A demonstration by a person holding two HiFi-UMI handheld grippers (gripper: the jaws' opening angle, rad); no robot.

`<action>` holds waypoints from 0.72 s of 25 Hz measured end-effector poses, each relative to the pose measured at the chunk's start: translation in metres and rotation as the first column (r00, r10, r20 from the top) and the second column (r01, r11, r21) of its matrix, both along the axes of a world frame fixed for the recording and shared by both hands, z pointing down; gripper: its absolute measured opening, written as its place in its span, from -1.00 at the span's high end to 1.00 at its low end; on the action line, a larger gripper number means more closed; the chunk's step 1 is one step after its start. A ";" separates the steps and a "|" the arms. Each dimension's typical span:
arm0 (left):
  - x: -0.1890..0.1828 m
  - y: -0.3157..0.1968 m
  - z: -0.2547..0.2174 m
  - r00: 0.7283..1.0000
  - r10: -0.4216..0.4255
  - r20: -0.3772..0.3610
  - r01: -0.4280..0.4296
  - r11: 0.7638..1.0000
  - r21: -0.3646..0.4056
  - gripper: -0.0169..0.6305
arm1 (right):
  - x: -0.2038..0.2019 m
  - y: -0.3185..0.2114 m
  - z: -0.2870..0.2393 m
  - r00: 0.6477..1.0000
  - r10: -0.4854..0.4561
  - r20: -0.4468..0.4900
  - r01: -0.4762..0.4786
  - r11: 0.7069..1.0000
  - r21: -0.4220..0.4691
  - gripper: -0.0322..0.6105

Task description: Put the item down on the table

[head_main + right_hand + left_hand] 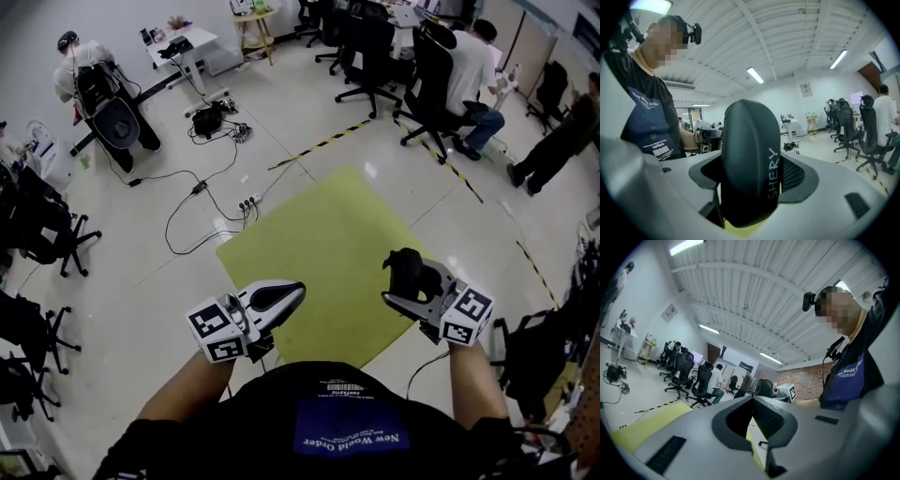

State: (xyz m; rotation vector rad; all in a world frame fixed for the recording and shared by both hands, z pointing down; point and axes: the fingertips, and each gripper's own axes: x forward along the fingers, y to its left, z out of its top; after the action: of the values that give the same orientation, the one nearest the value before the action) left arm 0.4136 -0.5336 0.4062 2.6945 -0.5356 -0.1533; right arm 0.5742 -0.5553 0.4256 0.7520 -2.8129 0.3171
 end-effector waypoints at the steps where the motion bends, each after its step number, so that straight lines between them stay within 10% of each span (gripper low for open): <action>1: 0.001 -0.001 0.002 1.000 0.004 0.005 -0.004 1.000 0.004 0.97 | 0.001 -0.004 -0.004 1.000 -0.007 -0.029 0.008 1.000 0.019 -0.09; 10: 0.012 -0.031 0.074 0.999 -0.012 0.043 0.015 0.998 -0.068 0.97 | 0.012 -0.095 0.060 0.941 -0.073 -0.331 0.077 0.997 0.000 -0.09; 18: 0.013 -0.043 0.147 0.999 0.023 0.037 -0.016 0.982 -0.187 0.97 | 0.002 -0.119 0.243 0.772 -0.238 -0.590 0.117 0.965 -0.236 -0.09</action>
State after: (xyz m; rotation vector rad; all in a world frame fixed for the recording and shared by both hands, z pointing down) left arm 0.4264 -0.5768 0.5530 2.5237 -0.5086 -0.0424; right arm 0.5764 -0.6742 0.6681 0.4305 -2.1686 0.2399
